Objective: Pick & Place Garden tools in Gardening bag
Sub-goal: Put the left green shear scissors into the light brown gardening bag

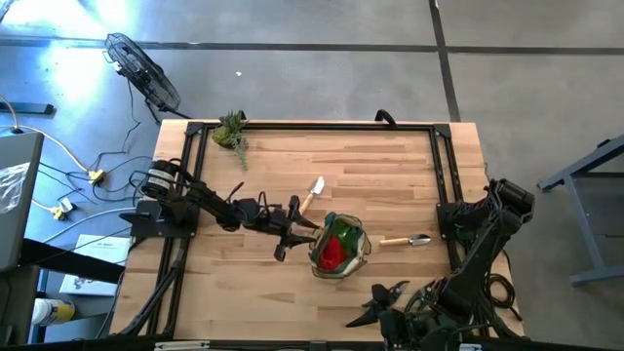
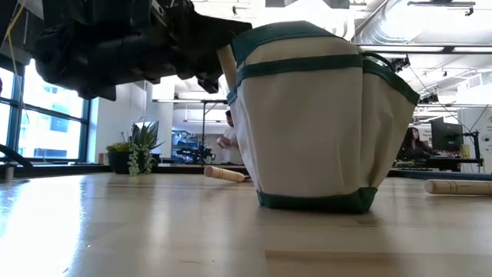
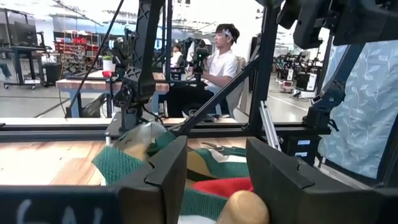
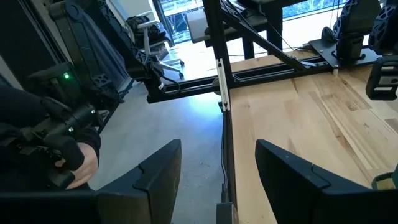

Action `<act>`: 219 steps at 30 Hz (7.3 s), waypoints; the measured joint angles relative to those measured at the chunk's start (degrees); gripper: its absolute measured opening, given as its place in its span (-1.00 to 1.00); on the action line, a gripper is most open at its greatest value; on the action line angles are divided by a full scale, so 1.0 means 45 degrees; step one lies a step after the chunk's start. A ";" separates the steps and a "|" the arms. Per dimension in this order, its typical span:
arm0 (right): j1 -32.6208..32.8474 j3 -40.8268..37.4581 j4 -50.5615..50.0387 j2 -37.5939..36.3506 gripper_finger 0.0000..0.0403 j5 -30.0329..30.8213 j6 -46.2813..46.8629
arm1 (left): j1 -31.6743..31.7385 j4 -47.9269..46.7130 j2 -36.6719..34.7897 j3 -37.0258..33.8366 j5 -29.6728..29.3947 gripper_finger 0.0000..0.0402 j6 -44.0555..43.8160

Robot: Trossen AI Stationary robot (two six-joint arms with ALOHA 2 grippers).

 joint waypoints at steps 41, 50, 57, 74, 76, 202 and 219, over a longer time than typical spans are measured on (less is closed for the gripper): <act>-0.0369 0.0010 -0.9749 0.0767 -0.02 -0.5992 0.3640 | -0.1183 -1.1955 -0.5027 -0.0146 0.7619 -0.20 -0.3329; -0.0531 0.0005 -1.0237 0.1769 -0.02 -0.6990 0.2489 | -0.2059 -1.2211 -0.5027 -0.0146 0.6846 -0.20 -0.3320; -0.0527 0.0001 -1.0713 0.2818 -0.02 -0.8147 0.1321 | -0.2941 -1.2255 -0.5027 -0.0146 0.5488 -0.20 -0.3453; -0.1431 -0.0015 -1.1076 0.3113 -0.02 -0.8365 -0.0356 | -0.3507 -1.2255 -0.5027 -0.0141 0.3891 -0.20 -0.3415; -0.1492 -0.0010 -1.0974 0.3113 -0.02 -0.8434 -0.0359 | -0.3509 -1.2257 -0.5027 -0.0141 0.3891 -0.20 -0.3415; -0.2723 -0.1564 0.3939 0.1467 -0.84 0.3922 -0.5033 | -0.3510 -1.2807 -0.5017 -0.0141 -0.1252 -0.20 -0.4877; -0.1980 -0.1564 0.2453 0.1462 -0.84 0.8963 -0.4674 | -0.3507 -1.2833 -0.5017 -0.0141 -0.1889 -0.20 -0.5081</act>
